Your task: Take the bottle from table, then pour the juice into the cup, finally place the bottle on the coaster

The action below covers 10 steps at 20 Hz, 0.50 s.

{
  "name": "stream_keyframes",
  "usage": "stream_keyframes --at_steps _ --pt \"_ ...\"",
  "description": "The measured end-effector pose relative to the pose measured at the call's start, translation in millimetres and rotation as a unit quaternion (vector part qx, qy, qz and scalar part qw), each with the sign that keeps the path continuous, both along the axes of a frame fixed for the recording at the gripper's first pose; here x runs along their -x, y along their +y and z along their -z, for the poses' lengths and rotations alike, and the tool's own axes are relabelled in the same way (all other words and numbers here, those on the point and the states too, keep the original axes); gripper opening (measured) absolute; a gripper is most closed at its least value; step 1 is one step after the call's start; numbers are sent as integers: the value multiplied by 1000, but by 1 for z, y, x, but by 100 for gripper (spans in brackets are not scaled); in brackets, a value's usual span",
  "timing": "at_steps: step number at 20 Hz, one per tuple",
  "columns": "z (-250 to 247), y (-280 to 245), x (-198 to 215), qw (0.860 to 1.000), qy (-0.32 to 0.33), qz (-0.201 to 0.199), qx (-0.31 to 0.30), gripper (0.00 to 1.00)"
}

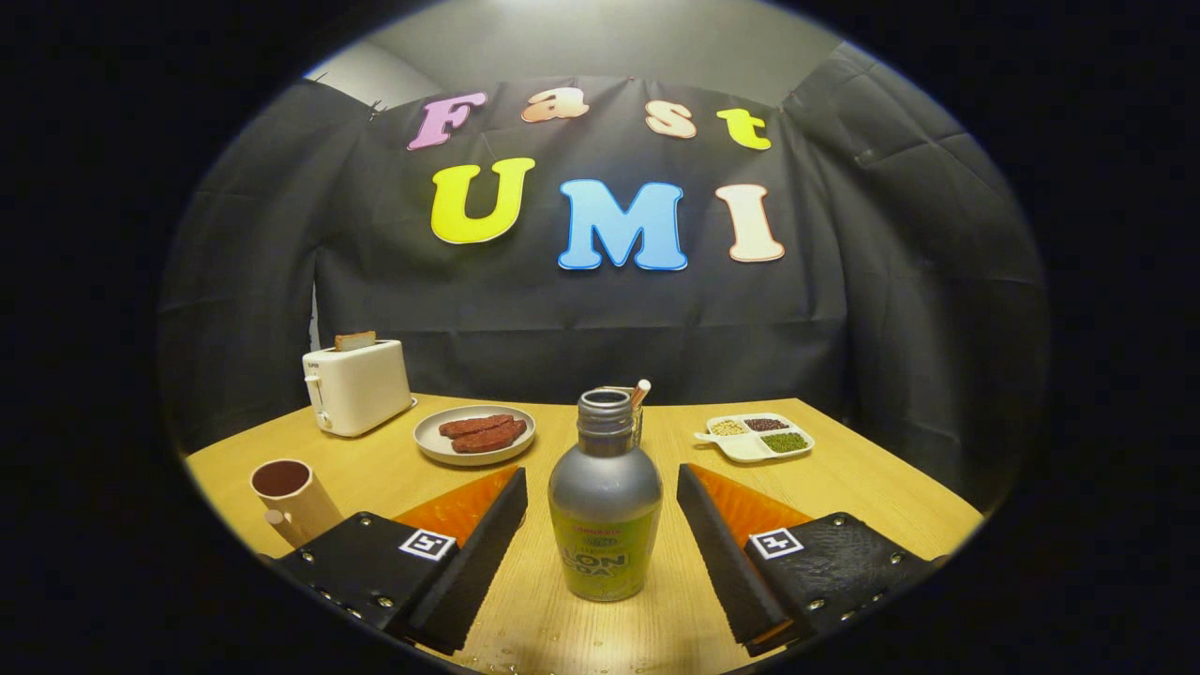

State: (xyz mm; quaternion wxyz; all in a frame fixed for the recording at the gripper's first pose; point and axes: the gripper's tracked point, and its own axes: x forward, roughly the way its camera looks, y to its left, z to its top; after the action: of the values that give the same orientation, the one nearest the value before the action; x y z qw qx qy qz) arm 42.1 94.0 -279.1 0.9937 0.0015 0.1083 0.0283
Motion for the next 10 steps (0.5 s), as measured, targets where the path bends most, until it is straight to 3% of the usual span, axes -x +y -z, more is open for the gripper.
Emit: stream_keyframes --at_steps 7,9,10 --pt "20 1 -20 1000 -5 10 20 99" --pt "19 1 -24 999 -13 15 29 92" --pt "19 4 -22 999 -13 11 28 81"
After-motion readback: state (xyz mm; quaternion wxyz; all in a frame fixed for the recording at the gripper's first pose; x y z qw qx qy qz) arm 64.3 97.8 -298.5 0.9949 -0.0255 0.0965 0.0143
